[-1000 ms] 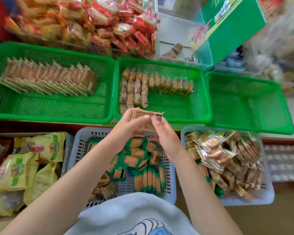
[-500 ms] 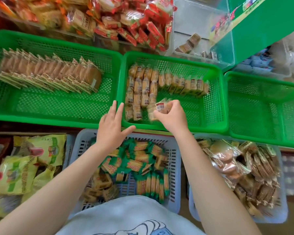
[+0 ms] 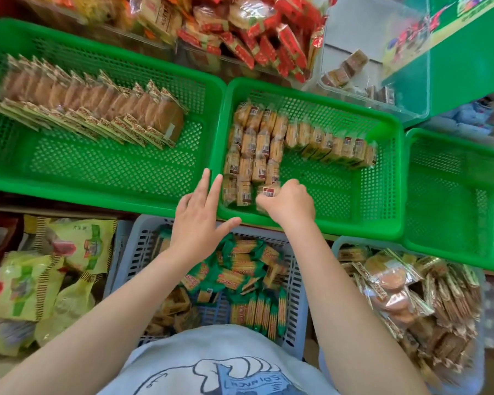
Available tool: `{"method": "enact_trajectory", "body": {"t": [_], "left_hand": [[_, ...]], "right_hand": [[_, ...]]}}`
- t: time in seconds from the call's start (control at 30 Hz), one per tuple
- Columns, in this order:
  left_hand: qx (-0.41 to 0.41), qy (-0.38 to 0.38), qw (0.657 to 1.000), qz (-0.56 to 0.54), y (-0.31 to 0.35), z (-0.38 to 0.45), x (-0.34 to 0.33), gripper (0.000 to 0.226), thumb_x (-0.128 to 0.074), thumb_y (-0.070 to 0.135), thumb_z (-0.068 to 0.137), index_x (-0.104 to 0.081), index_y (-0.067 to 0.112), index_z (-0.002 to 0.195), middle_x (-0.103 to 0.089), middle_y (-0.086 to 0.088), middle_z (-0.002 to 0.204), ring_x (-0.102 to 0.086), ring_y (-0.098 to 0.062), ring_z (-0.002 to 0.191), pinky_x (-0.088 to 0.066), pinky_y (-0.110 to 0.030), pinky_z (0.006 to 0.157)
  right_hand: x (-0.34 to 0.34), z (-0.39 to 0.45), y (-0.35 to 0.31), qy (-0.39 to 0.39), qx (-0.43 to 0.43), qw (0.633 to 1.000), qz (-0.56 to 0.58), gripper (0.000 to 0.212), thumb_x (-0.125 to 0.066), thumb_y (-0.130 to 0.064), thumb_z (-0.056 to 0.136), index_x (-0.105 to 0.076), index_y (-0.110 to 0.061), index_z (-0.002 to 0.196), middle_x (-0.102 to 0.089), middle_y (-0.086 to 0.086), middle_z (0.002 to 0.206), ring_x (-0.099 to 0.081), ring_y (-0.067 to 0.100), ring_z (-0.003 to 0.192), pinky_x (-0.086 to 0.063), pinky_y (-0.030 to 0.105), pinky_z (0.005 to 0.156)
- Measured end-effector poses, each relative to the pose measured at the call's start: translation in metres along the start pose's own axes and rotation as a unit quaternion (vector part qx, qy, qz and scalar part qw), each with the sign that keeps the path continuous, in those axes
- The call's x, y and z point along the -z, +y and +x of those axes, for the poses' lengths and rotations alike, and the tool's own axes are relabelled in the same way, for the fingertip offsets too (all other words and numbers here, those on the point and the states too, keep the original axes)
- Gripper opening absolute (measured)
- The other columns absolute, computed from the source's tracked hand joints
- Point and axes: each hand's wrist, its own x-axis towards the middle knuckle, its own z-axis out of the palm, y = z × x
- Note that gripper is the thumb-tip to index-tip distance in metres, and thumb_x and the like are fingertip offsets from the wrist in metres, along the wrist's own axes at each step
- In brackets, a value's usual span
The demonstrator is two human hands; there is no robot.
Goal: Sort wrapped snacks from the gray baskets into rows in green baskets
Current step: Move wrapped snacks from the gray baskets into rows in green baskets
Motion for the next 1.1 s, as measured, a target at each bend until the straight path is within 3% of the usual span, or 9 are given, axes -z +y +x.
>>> {"method": "enact_trajectory", "body": {"t": [0.17, 0.33, 0.43, 0.7, 0.8, 0.87, 0.93, 1.03, 1.1], "left_hand": [[-0.006, 0.002, 1.000, -0.006, -0.003, 0.000, -0.004, 0.094, -0.039, 0.070, 0.093, 0.006, 0.023, 0.160, 0.015, -0.003, 0.167, -0.016, -0.021, 0.152, -0.015, -0.037, 0.121], [-0.006, -0.005, 1.000, 0.001, -0.005, 0.001, -0.007, 0.093, -0.033, 0.072, 0.092, 0.009, 0.023, 0.160, 0.018, -0.002, 0.166, -0.013, -0.019, 0.153, -0.012, -0.035, 0.121], [-0.007, -0.004, 1.000, -0.005, -0.004, 0.000, -0.007, 0.093, -0.035, 0.071, 0.093, 0.005, 0.022, 0.161, 0.015, -0.003, 0.167, -0.016, -0.021, 0.153, -0.014, -0.038, 0.121], [-0.004, -0.012, 1.000, -0.007, -0.002, 0.000, -0.004, 0.093, -0.037, 0.070, 0.093, 0.006, 0.023, 0.160, 0.016, -0.002, 0.167, -0.012, -0.020, 0.154, -0.011, -0.038, 0.123], [0.008, -0.045, 0.999, -0.028, 0.000, 0.003, 0.004, 0.092, -0.044, 0.067, 0.094, 0.005, 0.027, 0.160, 0.016, 0.000, 0.167, -0.012, -0.023, 0.154, -0.013, -0.040, 0.123], [0.025, -0.081, 0.991, -0.103, 0.000, 0.003, 0.021, 0.085, -0.055, 0.053, 0.096, -0.004, 0.030, 0.161, 0.007, 0.004, 0.168, -0.018, -0.028, 0.152, -0.021, -0.043, 0.122], [0.020, -0.054, 0.984, -0.170, -0.008, -0.008, 0.040, 0.065, -0.057, 0.035, 0.100, -0.028, 0.026, 0.157, -0.022, 0.000, 0.165, -0.028, -0.023, 0.148, -0.028, -0.040, 0.118], [-0.003, 0.049, 0.982, -0.180, -0.033, -0.046, 0.051, 0.040, -0.057, 0.027, 0.100, -0.056, 0.019, 0.139, -0.061, -0.001, 0.135, -0.055, -0.019, 0.124, -0.047, -0.038, 0.102], [0.026, 0.007, 0.977, -0.212, -0.058, -0.077, 0.041, 0.036, -0.061, 0.029, 0.098, -0.062, 0.021, 0.133, -0.068, 0.004, 0.117, -0.063, -0.014, 0.107, -0.055, -0.039, 0.092]], "right_hand": [[-0.012, 0.013, -0.009, -0.084, 0.006, 0.994, 0.070, 0.101, -0.062, -0.070, 0.084, -0.029, -0.001, 0.149, -0.041, 0.019, 0.149, -0.050, 0.034, 0.129, -0.049, 0.040, 0.094], [0.001, 0.030, 0.016, -0.161, -0.010, 0.974, 0.161, 0.108, -0.069, -0.063, 0.082, -0.017, -0.008, 0.159, -0.026, 0.011, 0.163, -0.043, 0.033, 0.140, -0.041, 0.047, 0.112], [0.002, 0.031, 0.019, -0.148, -0.015, 0.970, 0.194, 0.105, -0.077, -0.057, 0.078, -0.025, -0.010, 0.157, -0.034, 0.011, 0.160, -0.052, 0.033, 0.132, -0.047, 0.051, 0.107], [0.000, 0.018, 0.017, -0.067, -0.003, 0.971, 0.228, 0.088, -0.068, -0.054, 0.089, -0.027, -0.012, 0.154, -0.041, 0.013, 0.153, -0.046, 0.032, 0.135, -0.044, 0.043, 0.102], [0.008, -0.011, 0.024, 0.040, 0.052, 0.967, 0.246, 0.068, -0.064, -0.054, 0.091, -0.042, -0.014, 0.141, -0.052, 0.009, 0.133, -0.054, 0.025, 0.118, -0.047, 0.036, 0.091], [0.014, -0.041, 0.029, 0.100, 0.114, 0.947, 0.283, 0.038, -0.061, -0.046, 0.095, -0.054, -0.017, 0.119, -0.058, 0.004, 0.105, -0.058, 0.018, 0.093, -0.044, 0.028, 0.074], [0.015, -0.074, 0.033, 0.061, 0.165, 0.930, 0.324, 0.019, -0.059, -0.040, 0.097, -0.057, -0.021, 0.100, -0.057, -0.001, 0.086, -0.057, 0.016, 0.076, -0.045, 0.028, 0.066], [-0.009, -0.110, 0.040, -0.072, 0.188, 0.925, 0.323, 0.019, -0.059, -0.036, 0.098, -0.062, -0.017, 0.095, -0.064, 0.009, 0.089, -0.063, 0.028, 0.080, -0.053, 0.040, 0.073], [-0.038, -0.125, 0.044, -0.153, 0.159, 0.930, 0.293, 0.020, -0.058, -0.035, 0.099, -0.063, -0.015, 0.099, -0.066, 0.009, 0.096, -0.067, 0.026, 0.085, -0.054, 0.042, 0.078]]}}
